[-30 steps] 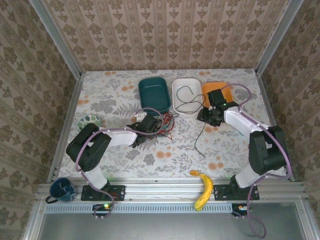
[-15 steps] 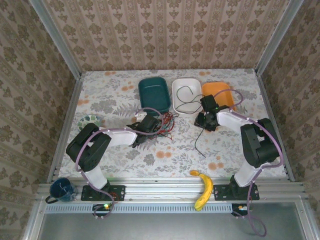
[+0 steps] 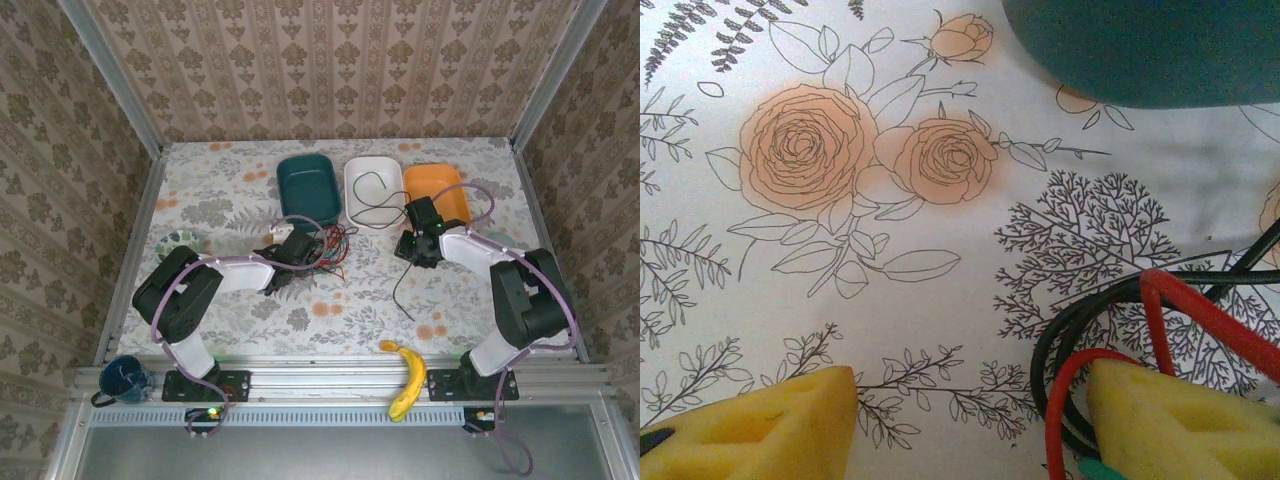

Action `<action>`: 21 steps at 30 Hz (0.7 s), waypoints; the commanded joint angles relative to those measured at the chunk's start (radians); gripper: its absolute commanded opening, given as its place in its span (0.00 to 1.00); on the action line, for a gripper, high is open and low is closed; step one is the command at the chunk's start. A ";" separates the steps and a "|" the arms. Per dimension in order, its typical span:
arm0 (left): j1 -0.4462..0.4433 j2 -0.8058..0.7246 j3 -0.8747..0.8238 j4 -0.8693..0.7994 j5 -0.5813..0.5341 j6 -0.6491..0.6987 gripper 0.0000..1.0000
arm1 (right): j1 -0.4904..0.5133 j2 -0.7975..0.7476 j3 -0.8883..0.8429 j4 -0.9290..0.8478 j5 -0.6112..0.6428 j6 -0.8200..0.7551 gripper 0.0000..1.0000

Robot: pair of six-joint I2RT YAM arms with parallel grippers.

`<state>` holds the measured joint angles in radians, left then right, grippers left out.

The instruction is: Untangle the cables

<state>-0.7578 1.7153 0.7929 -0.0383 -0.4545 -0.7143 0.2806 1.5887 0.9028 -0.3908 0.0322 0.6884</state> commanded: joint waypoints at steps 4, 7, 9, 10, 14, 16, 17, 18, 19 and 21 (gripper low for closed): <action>0.012 0.078 -0.055 -0.208 0.001 0.055 0.63 | 0.006 -0.009 -0.041 -0.007 0.053 0.005 0.41; 0.012 0.075 -0.058 -0.210 0.000 0.055 0.63 | 0.006 0.032 -0.045 0.004 0.052 0.014 0.41; 0.011 0.072 -0.060 -0.212 0.000 0.056 0.63 | 0.012 0.046 -0.038 0.005 0.058 0.008 0.33; 0.011 0.070 -0.063 -0.209 0.000 0.056 0.63 | 0.012 0.048 -0.036 0.004 0.061 0.011 0.27; 0.011 0.071 -0.064 -0.207 0.000 0.055 0.63 | 0.011 0.053 -0.028 -0.009 0.067 0.010 0.18; 0.012 0.070 -0.067 -0.203 0.000 0.053 0.63 | 0.013 0.054 -0.024 -0.017 0.069 0.011 0.19; 0.012 0.071 -0.067 -0.201 0.000 0.053 0.63 | 0.014 0.057 -0.020 -0.023 0.069 0.010 0.19; 0.012 0.072 -0.068 -0.199 -0.002 0.053 0.63 | 0.014 0.061 -0.014 -0.028 0.069 0.009 0.19; 0.013 0.072 -0.067 -0.198 -0.002 0.053 0.63 | 0.014 0.066 -0.008 -0.035 0.069 0.008 0.18; 0.012 0.073 -0.066 -0.196 -0.002 0.052 0.63 | 0.013 0.078 0.007 -0.048 0.066 0.001 0.11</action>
<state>-0.7567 1.7195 0.7914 -0.0288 -0.4610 -0.7143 0.2871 1.6455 0.8776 -0.3962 0.0692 0.6895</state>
